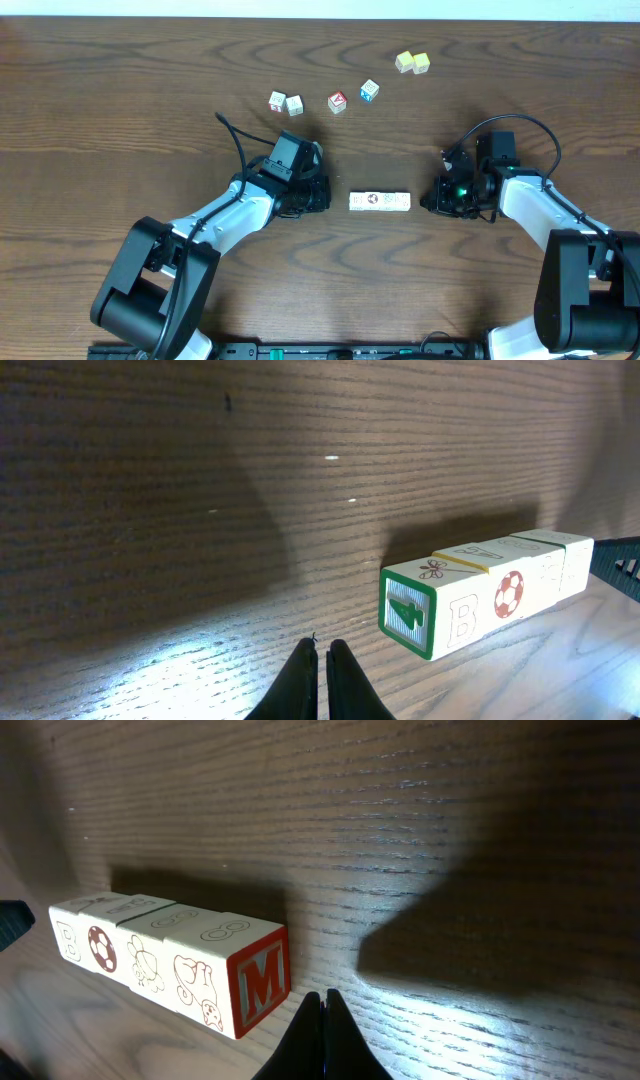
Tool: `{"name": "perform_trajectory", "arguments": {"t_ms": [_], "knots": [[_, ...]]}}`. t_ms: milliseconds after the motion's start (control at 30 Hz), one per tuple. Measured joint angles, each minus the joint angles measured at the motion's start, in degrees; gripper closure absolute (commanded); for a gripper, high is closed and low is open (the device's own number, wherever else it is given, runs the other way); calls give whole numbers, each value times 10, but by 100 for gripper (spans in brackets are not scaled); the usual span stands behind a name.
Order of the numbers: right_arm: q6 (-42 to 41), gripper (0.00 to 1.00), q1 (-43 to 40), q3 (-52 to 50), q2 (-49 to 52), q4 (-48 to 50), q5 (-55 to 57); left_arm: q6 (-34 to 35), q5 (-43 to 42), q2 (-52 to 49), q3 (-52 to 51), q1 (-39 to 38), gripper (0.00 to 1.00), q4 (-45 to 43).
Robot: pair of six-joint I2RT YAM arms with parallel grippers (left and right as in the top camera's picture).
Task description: Lift 4 blocks
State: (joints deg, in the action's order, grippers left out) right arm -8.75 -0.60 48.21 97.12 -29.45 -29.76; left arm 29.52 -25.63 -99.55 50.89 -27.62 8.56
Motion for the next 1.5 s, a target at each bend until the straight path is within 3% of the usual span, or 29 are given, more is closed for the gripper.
{"name": "perform_trajectory", "arguments": {"t_ms": [967, 1500], "knots": [[-4, 99, 5, -17, 0, 32, -14, 1, 0, 0, 0, 0, 92, 0], [-13, 99, 5, -18, 0, 32, -22, 79, 45, 0, 0, -35, 93, -14]]}}
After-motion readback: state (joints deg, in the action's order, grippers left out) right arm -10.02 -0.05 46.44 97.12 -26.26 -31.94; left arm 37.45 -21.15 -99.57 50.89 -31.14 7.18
